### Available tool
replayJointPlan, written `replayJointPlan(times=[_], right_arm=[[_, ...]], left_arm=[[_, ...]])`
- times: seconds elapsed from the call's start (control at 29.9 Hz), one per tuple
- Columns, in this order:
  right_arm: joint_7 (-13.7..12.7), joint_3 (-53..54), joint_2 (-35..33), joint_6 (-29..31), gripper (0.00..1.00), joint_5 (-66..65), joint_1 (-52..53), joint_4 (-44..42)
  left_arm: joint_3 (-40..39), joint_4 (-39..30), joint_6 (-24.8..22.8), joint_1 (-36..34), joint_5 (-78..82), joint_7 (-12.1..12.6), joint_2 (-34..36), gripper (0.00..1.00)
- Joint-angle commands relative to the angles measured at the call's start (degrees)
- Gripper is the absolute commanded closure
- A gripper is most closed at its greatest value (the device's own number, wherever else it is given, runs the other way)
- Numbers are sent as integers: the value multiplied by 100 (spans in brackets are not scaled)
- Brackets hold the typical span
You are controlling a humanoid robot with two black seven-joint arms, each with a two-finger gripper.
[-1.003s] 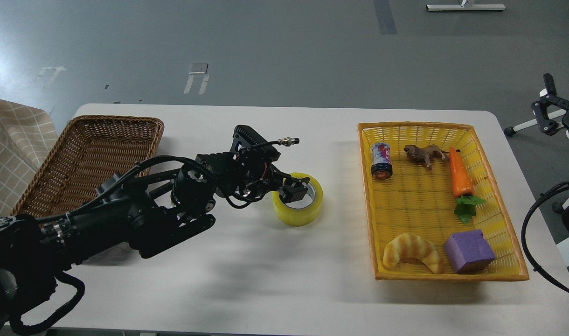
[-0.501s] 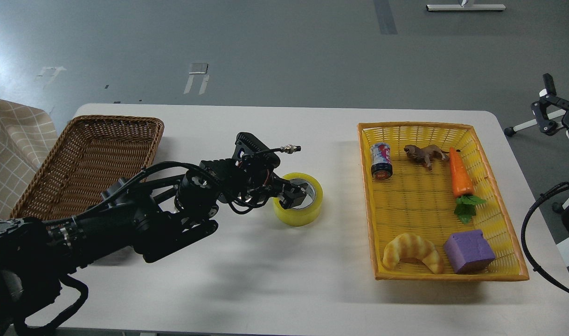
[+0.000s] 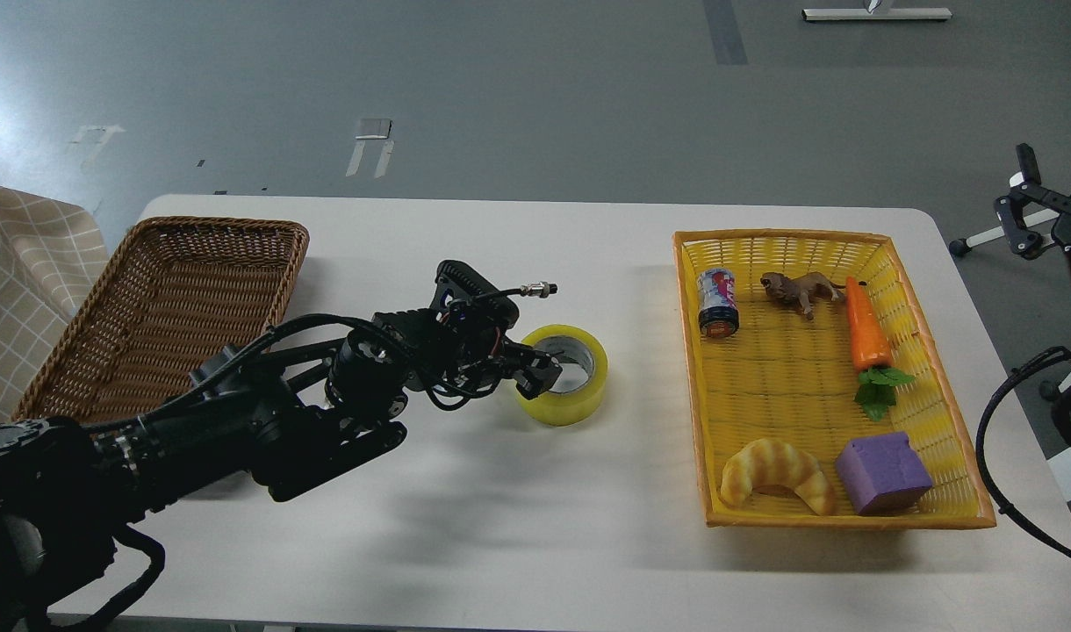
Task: Place and transfer tape with both arms
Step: 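Grasp the tape roll with the left gripper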
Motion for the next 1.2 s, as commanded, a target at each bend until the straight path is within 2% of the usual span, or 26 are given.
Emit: replayJointPlan(times=[0.0,0.07,0.23,0.33,0.4,0.47,0.53,0.6,0.67,0.9,1.17], right_arm=[[0,0,10,0,0,0,0,0],[0,0,10,0,0,0,0,0],[0,9,10,0,0,0,0,0],[0,9,10,0,0,0,0,0],[0,9,10,0,0,0,-9,0],[0,9,10,0,0,0,-17,0],[0,9,11,0,0,0,-17,0],[0,9,10,0,0,0,-17,0],[0,9,19,0,0,0,-17,0],[0,9,11,0,0,0,-17,0],[0,9,19,0,0,0,-17,0]], left_arm=[[1,40,0,9,4,25,-9,37],[1,40,0,1,-13,34,-9,47],[1,40,0,53,-13,43,-9,47],[1,31,0,71,-5,43,-9,55],[1,31,0,89,-5,43,-9,56],[1,31,0,89,-5,43,-9,71],[1,40,8,89,4,43,-9,82],[10,40,9,89,4,51,-9,88],[1,40,9,97,4,78,-9,100],[-16,-74,17,71,13,8,88,100],[-104,-681,44,-394,-66,-63,518,100]])
